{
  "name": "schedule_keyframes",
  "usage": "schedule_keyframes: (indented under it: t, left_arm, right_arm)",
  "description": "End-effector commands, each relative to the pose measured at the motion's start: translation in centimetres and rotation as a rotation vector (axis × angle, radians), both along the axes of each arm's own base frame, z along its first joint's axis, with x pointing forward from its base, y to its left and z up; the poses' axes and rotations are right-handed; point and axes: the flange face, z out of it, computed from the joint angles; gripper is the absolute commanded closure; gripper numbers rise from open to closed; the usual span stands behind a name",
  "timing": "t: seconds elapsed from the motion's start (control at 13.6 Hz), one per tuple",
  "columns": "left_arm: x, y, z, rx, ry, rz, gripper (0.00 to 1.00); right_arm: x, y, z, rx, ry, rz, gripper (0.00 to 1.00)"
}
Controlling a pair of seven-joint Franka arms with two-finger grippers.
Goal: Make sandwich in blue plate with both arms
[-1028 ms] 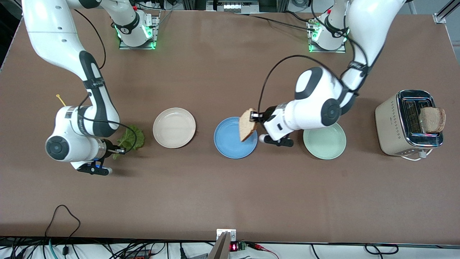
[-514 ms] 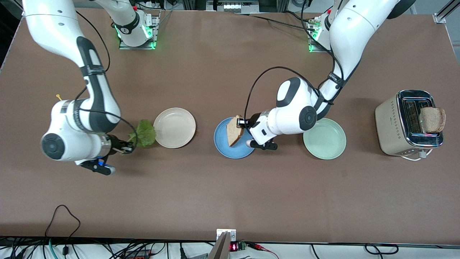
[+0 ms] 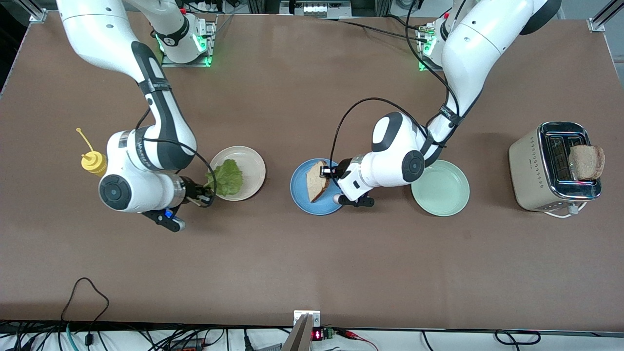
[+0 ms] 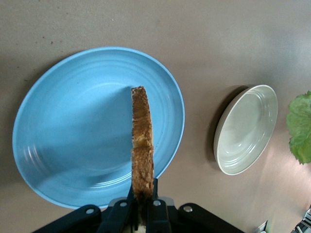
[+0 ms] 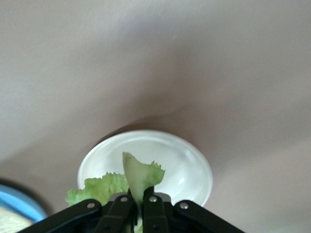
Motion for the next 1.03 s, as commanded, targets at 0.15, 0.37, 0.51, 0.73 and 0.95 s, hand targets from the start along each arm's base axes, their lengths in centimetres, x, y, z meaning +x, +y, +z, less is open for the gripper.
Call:
schedule_keyframes:
  t: [0.15,0.37,0.51,0.73,0.95]
  left_arm:
    - [1.7,2.0,-2.0,-0.017,0.03,0.05,0.55]
    - [2.9,4.3,-2.7,-0.009,0.028,0.073,0.0]
    - [3.0,4.7,-3.1,-0.006,0.029,0.074,0.0]
    - [4.6,7.6,-1.3,-0.009,0.001,0.092,0.0]
    - [6.6,15.0,8.1,0.082,-0.062,0.059,0.0]
  right_arm:
    - [-0.8,2.7,0.5,-0.008,0.017,-0.069,1.0]
    - [-0.9,3.0,0.4,0.006,0.026,-0.09,1.0]
    - [-1.1,4.0,0.2,0.054,0.063,-0.176,1.0]
    - [-2.4,8.2,-0.1,0.034,0.071,-0.237,1.0]
    - [-4.5,15.5,-1.6,0.037,0.05,-0.389,1.0]
